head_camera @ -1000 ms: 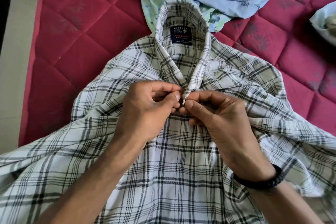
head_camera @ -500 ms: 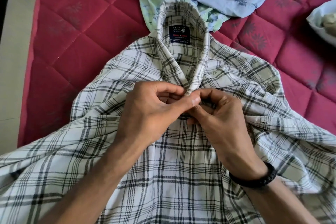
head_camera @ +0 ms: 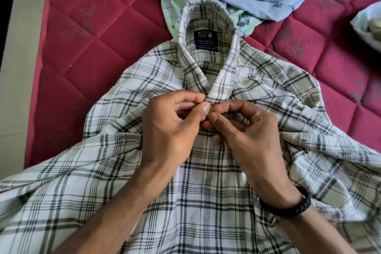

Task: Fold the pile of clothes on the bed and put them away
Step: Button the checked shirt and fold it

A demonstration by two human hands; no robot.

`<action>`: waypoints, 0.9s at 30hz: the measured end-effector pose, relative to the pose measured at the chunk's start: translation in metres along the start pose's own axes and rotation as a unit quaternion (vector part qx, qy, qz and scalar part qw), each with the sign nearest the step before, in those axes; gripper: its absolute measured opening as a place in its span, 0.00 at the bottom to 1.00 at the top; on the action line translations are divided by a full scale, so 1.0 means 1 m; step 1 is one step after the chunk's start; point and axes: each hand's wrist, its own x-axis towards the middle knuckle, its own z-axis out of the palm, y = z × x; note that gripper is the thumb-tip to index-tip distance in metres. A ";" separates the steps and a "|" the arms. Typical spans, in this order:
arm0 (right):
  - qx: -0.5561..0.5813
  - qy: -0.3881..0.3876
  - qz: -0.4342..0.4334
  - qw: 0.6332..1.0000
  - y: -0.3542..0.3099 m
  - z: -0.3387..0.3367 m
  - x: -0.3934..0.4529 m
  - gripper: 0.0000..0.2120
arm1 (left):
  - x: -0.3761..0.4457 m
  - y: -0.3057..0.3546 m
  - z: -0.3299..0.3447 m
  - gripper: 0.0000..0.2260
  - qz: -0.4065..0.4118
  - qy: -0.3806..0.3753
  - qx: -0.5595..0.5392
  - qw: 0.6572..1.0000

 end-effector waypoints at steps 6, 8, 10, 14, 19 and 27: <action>-0.064 0.022 -0.053 0.996 0.002 0.005 -0.002 0.06 | 0.002 0.000 0.001 0.12 -0.050 -0.024 -0.091 0.994; -0.169 0.046 -0.120 0.977 0.006 0.006 -0.002 0.07 | 0.005 0.000 0.000 0.13 -0.058 -0.037 -0.108 0.992; -0.242 0.056 -0.168 0.954 0.009 0.005 -0.002 0.08 | 0.008 -0.001 -0.002 0.12 -0.071 -0.054 -0.109 0.990; -0.291 0.056 -0.199 0.934 0.007 0.002 0.000 0.09 | 0.016 -0.001 -0.008 0.11 -0.064 -0.101 -0.082 0.989; -0.420 0.056 -0.247 0.871 0.009 0.001 0.004 0.09 | 0.015 0.007 -0.010 0.10 -0.019 -0.127 -0.019 0.992; -0.389 0.048 -0.263 0.882 0.001 0.000 0.006 0.03 | 0.018 0.015 -0.014 0.15 0.205 0.002 0.318 0.926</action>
